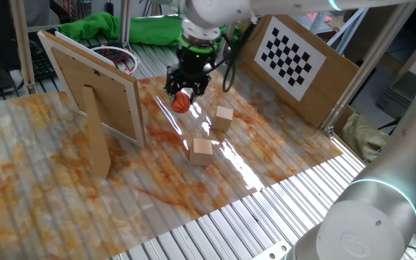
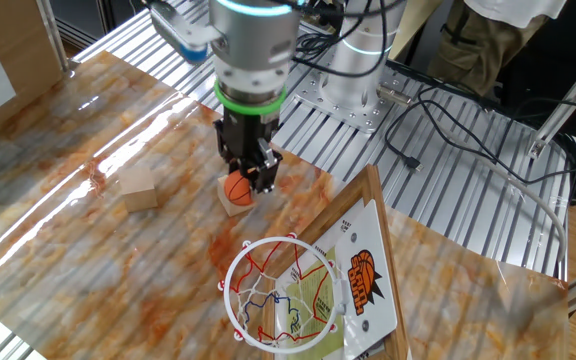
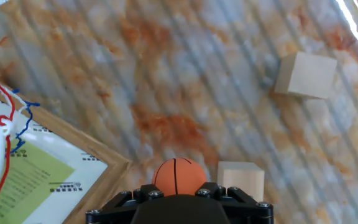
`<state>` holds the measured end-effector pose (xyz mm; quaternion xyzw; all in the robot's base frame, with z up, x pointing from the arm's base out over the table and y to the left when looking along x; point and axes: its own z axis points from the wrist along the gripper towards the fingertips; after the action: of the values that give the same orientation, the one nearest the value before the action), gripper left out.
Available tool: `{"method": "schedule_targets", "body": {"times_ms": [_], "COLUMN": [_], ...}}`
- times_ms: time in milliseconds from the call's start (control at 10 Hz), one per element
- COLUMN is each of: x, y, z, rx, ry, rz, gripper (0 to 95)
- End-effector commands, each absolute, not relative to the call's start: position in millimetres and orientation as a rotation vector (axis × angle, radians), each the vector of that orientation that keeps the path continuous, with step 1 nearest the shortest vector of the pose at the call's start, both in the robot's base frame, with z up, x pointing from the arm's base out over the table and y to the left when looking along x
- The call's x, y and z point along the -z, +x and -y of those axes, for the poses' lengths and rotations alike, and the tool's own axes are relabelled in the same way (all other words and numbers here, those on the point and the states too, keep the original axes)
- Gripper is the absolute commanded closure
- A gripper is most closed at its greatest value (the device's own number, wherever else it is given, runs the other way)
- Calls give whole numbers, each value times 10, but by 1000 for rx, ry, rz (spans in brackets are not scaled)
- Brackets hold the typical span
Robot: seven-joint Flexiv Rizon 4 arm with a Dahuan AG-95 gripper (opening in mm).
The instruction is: Grab a basketball, release it and shoot it into the basket
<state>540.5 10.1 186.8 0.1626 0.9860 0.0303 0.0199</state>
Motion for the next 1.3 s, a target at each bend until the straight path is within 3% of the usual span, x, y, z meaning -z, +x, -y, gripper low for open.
{"method": "schedule_targets", "body": {"times_ms": [100, 1300], "x": [-1863, -1863], "y": [5423, 5423], "z": [-104, -104], "rx": [-174, -111], "ry": [448, 197], "rz": [-3036, -3008], "gripper": [950, 950]}}
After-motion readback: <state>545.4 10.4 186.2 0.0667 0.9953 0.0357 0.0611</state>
